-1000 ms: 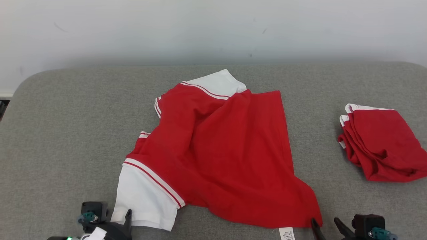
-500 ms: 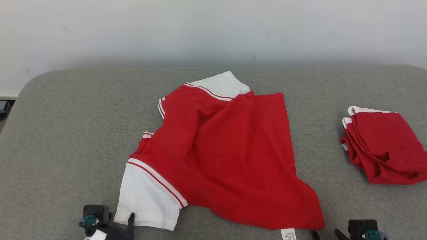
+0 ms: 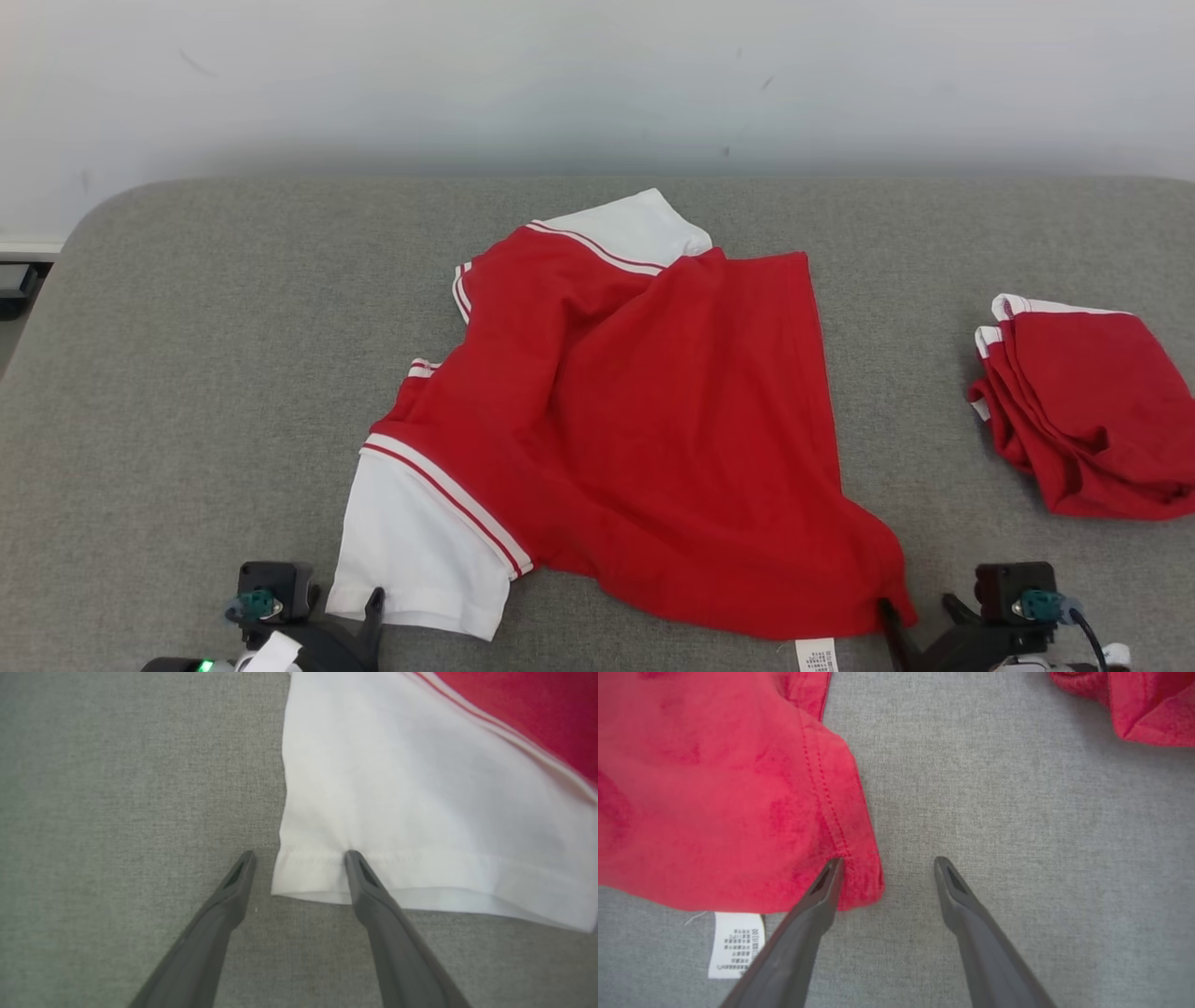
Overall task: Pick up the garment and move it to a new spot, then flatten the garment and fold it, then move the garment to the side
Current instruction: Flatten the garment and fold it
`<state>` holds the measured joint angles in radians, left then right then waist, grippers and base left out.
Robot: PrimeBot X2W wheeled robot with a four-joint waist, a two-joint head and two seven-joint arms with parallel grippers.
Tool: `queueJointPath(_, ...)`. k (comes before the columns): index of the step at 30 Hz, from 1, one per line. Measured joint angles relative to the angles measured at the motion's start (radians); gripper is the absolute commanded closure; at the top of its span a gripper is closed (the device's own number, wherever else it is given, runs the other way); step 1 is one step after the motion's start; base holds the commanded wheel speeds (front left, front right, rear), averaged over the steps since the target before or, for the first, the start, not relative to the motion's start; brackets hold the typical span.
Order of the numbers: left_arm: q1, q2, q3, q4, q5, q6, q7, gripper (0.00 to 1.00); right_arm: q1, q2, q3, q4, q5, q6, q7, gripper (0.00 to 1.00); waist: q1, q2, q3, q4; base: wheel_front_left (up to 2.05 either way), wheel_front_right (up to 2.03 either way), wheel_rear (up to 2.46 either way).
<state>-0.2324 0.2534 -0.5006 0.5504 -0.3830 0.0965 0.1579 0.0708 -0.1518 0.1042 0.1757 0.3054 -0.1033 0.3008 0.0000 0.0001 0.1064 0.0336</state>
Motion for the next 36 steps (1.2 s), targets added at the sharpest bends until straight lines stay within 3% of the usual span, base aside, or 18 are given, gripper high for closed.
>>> queueJointPath(5,-0.002,0.000,-0.001,-0.010,0.000,0.000,0.009,0.00,-0.020,0.002,0.017,0.020,-0.001,0.017,0.009,0.00,0.0000,-0.0001,0.006,0.005,0.00,0.00,0.00)
queueJointPath(7,-0.002,-0.001,-0.001,-0.011,0.000,0.000,0.009,0.00,-0.020,0.002,0.019,0.026,-0.001,0.021,0.009,0.10,0.0000,0.0000,0.007,0.007,0.00,0.00,0.00)
queueJointPath(8,-0.002,-0.001,-0.002,-0.011,0.000,0.000,0.010,0.04,-0.020,0.002,0.020,0.030,-0.001,0.022,0.009,0.11,0.0000,-0.0001,0.007,0.008,0.00,0.00,0.00)
queueJointPath(9,-0.002,-0.001,-0.002,-0.011,0.000,0.000,0.011,0.19,-0.020,0.003,0.022,0.034,-0.001,0.024,0.009,0.13,0.0000,-0.0001,0.007,0.010,0.00,0.00,0.00)
queueJointPath(12,-0.002,-0.002,-0.003,-0.012,0.000,0.000,0.019,0.50,-0.020,0.004,0.022,0.044,0.001,0.025,0.011,0.19,-0.0001,-0.0001,0.008,0.012,0.00,0.00,0.00)
queueJointPath(13,-0.002,-0.002,-0.003,-0.012,0.000,0.000,0.019,0.61,-0.020,0.006,0.022,0.046,0.001,0.024,0.016,0.32,0.0000,-0.0001,0.008,0.013,0.00,0.00,0.00)
queueJointPath(14,-0.002,-0.002,-0.003,-0.012,0.000,0.000,0.021,0.67,-0.020,0.007,0.022,0.048,0.001,0.024,0.017,0.36,0.0000,-0.0001,0.008,0.013,0.00,0.00,0.00)
queueJointPath(15,-0.002,-0.002,-0.003,-0.012,0.000,0.000,0.021,0.82,-0.020,0.007,0.022,0.048,0.001,0.024,0.017,0.53,0.0000,-0.0001,0.008,0.013,0.00,0.00,0.00)
queueJointPath(16,-0.002,-0.002,-0.004,-0.013,0.000,0.000,0.022,0.98,-0.020,0.010,0.022,0.049,0.001,0.024,0.017,0.57,0.0000,-0.0001,0.009,0.014,0.00,0.00,0.00)
queueJointPath(17,-0.002,-0.002,-0.004,-0.013,-0.001,-0.001,0.024,1.00,-0.020,0.012,0.023,0.050,0.001,0.024,0.017,0.63,0.0000,-0.0001,0.009,0.014,0.00,0.00,0.00)
queueJointPath(19,-0.001,-0.002,-0.006,-0.015,-0.004,-0.002,0.027,1.00,-0.020,0.017,0.026,0.052,0.001,0.024,0.018,0.93,-0.0001,-0.0001,0.009,0.014,0.00,0.00,0.00)
queueJointPath(20,-0.001,-0.002,-0.006,-0.016,-0.005,-0.003,0.027,1.00,-0.020,0.019,0.027,0.053,0.001,0.024,0.018,1.00,0.0000,-0.0001,0.009,0.014,0.00,0.00,0.00)
queueJointPath(31,0.007,-0.010,0.028,-0.047,-0.032,-0.002,0.002,1.00,-0.017,0.037,0.004,0.017,0.049,0.035,-0.014,1.00,0.0000,0.0000,0.004,0.013,0.00,0.00,0.00)
queueJointPath(33,0.015,-0.031,0.068,-0.081,-0.075,0.000,-0.032,1.00,-0.017,0.055,-0.017,-0.033,0.106,0.059,-0.037,1.00,0.0001,0.0001,0.002,0.014,0.00,0.00,0.00)
queueJointPath(36,0.019,-0.076,0.140,-0.164,-0.159,-0.002,-0.099,1.00,-0.019,0.057,-0.017,-0.132,0.160,0.126,-0.075,1.00,0.0001,0.0002,-0.004,0.015,0.00,0.00,0.00)
